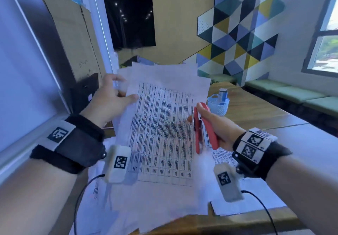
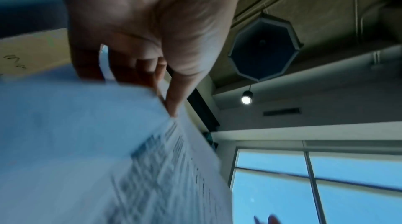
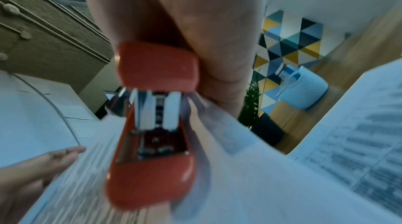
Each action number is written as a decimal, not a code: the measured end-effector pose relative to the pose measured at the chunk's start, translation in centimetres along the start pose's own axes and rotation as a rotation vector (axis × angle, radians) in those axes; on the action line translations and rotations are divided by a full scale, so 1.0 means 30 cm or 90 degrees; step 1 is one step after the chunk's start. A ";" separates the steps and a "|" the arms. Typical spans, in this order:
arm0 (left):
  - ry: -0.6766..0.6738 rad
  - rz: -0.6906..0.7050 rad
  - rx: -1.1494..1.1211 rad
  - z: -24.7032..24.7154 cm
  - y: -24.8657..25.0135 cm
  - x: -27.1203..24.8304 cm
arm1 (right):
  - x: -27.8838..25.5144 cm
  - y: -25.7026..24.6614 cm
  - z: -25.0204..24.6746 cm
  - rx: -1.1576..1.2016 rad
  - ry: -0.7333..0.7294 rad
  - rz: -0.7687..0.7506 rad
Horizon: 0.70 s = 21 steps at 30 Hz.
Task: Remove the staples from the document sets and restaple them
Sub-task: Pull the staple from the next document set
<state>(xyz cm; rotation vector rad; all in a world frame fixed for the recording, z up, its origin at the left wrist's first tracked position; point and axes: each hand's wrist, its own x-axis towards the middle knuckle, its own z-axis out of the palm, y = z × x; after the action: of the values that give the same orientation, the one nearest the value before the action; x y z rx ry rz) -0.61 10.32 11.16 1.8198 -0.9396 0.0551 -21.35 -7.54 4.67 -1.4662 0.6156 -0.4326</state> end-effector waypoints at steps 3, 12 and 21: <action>-0.136 -0.018 0.183 0.062 -0.005 -0.027 | -0.010 -0.003 -0.076 -0.105 0.006 0.090; -0.522 -0.117 0.494 0.360 -0.135 -0.139 | 0.023 0.088 -0.126 -0.556 0.092 0.201; -0.688 0.106 0.659 0.463 -0.132 -0.143 | 0.109 0.108 0.036 -0.858 -0.044 0.188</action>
<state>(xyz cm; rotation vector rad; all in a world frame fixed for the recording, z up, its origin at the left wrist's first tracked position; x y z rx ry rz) -6.30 2.16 -0.17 2.7595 -2.0793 -0.4666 -18.45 -8.49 1.06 -2.5644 1.1428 0.3884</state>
